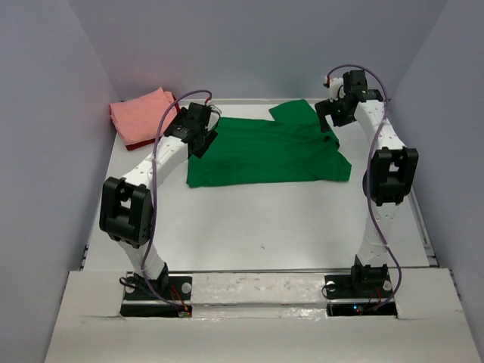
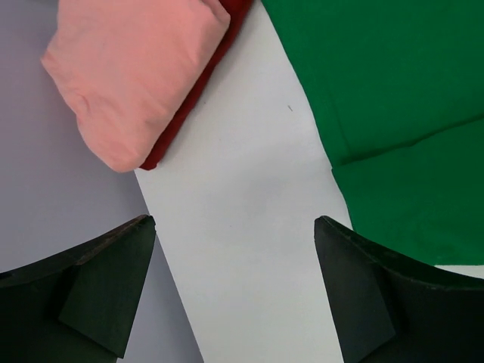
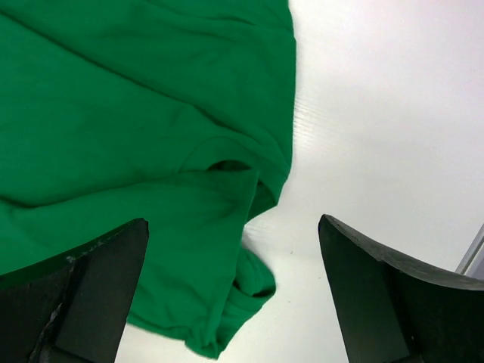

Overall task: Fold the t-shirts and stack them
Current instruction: Fold the flattened tshirt in 1/3 of the way

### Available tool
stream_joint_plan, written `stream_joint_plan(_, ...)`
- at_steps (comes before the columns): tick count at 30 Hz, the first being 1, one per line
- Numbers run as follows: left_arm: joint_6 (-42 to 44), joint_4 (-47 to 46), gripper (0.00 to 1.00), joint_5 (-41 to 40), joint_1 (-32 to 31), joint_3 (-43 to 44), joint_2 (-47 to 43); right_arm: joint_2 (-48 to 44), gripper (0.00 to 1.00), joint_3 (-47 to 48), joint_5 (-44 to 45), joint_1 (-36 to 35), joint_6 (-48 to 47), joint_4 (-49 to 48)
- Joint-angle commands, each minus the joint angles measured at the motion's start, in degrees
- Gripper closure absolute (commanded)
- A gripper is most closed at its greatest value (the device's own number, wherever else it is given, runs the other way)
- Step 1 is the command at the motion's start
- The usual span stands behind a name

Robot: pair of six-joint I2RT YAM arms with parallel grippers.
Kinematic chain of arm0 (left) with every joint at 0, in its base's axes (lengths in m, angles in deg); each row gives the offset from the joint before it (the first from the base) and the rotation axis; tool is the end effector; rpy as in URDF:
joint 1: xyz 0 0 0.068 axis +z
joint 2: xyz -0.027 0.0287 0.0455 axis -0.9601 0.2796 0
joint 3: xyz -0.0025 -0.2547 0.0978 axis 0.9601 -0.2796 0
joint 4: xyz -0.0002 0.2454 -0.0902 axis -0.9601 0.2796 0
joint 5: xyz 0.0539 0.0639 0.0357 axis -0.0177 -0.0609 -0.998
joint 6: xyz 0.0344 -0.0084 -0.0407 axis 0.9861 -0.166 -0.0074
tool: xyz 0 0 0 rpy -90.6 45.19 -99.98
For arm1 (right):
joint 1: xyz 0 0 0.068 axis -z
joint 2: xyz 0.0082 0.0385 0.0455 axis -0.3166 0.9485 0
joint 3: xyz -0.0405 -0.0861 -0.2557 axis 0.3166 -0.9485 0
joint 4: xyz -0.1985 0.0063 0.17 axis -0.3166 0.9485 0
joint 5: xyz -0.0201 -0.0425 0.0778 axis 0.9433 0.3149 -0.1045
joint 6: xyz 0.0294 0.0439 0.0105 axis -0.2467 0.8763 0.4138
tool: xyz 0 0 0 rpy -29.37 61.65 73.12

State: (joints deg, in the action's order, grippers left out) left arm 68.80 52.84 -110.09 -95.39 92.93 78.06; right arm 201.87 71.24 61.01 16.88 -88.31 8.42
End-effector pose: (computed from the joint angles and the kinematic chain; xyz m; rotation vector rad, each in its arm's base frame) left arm 0.3730 -0.1306 0.2766 0.7209 2.1537 0.5898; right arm 0.4889 0.0161 0.2673 -0.4972 2.4782 -0.0296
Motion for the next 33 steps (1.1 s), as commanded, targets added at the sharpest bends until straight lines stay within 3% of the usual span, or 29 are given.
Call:
stream_joint_plan(1, -1.66, 4.25, 0.01, 5.42, 0.10, 3.36, -5.06, -7.97, 0.01, 0.65, -8.51, 0.00, -1.89, 3.66)
stream_joint_plan(3, -2.02, 4.34, 0.01, 7.52, 0.01, 2.13, -5.33, -8.68, 0.02, -0.84, -9.91, 0.00, -3.12, 4.72)
stream_joint_plan(6, -2.54, 4.70, 0.01, 11.48, -0.08, 1.25, -5.42, -8.68, 0.12, -1.73, -12.29, 0.00, -6.45, 8.57)
stream_joint_plan(10, -2.55, 6.27, 0.01, 16.58, -0.17, 1.34, -5.41, -8.42, 0.14, -1.99, -15.28, 0.00, -8.31, 12.54)
stream_joint_plan(14, -2.55, 7.51, 0.01, 23.78, -0.17, 1.25, -5.77, -11.48, 0.16, -7.50, -7.93, 0.00, -5.77, 11.24)
stream_joint_plan(18, -2.46, 7.16, 0.01, 25.02, -0.17, 0.19, -5.86, -19.03, 0.16, -18.66, -2.03, 0.00, -3.39, 7.90)
stream_joint_plan(21, -2.37, 7.94, 0.01, 26.52, -0.17, 0.45, -5.42, -21.16, 0.16, -21.66, 0.00, 0.00, -2.34, 9.03)
stream_joint_plan(27, -0.44, 12.69, 0.01, 39.61, -0.43, -0.59, -4.89, -26.43, 0.17, -29.93, 5.53, 0.00, -0.75, 7.28)
stream_joint_plan(33, -0.08, 11.46, 0.01, 40.32, -1.58, -5.34, -6.12, -25.73, 0.17, -33.54, 5.91, 0.00, 0.04, 6.58)
